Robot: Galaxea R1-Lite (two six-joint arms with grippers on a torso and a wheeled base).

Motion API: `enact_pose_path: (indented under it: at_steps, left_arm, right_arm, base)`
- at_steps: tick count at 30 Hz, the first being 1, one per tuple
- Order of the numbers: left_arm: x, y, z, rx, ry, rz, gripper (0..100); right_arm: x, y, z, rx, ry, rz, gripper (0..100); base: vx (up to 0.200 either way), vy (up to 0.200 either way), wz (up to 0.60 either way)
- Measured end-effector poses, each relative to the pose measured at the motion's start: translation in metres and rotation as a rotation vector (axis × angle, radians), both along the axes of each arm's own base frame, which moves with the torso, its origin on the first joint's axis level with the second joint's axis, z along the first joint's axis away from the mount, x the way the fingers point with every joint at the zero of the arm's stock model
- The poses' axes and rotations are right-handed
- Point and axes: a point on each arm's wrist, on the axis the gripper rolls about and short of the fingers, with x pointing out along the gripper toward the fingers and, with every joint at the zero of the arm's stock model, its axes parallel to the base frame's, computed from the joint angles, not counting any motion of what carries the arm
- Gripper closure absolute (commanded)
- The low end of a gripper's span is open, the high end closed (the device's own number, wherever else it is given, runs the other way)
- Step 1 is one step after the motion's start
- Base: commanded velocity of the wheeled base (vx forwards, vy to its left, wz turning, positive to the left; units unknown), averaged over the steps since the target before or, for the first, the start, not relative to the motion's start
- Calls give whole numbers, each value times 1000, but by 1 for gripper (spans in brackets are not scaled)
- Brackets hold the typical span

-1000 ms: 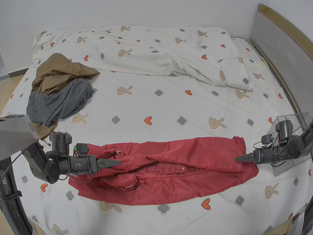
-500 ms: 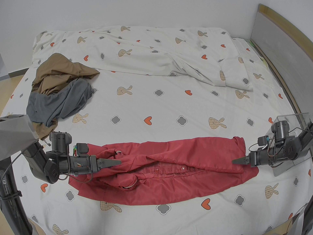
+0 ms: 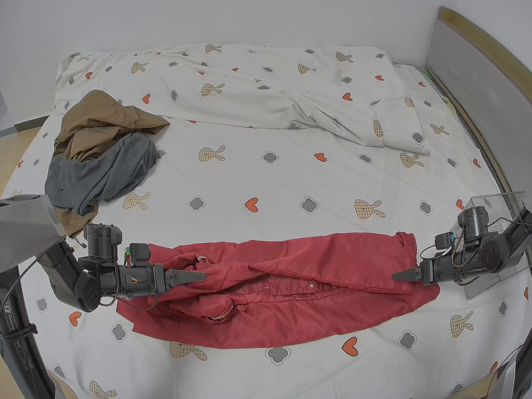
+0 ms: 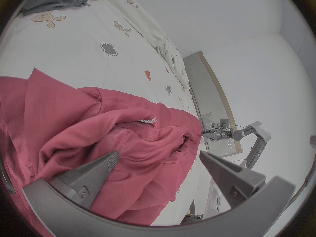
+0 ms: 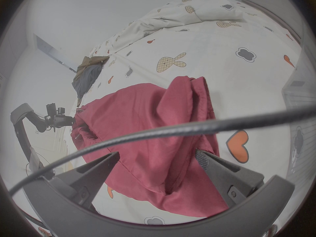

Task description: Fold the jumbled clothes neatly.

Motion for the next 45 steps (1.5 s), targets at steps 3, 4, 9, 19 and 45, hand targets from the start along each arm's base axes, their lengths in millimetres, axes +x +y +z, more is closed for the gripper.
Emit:
enact_pose_path:
  at_steps: [3,4,9,19,45]
  left_arm:
    - [0,0,0,0,1,0,0]
    - [0,0,0,0,1,0,0]
    - [0,0,0,0,0,0,0]
    - [0,0,0,0,-1,1,0]
    - [0,0,1,0,-2,1,0]
  right_arm:
    - [-1,-4,-1,0,3,-15,0]
    - [-1,-5,-1,0,5,-17,0]
    - [-2,-4,-3,1,13,-11,0]
    - [2,7,-7,4,22,26,0]
    - [10,-1,-17,146,49,11,100]
  base:
    - [0,0,0]
    - [0,0,0]
    - [0,0,0]
    - [0,0,0]
    - [0,0,0]
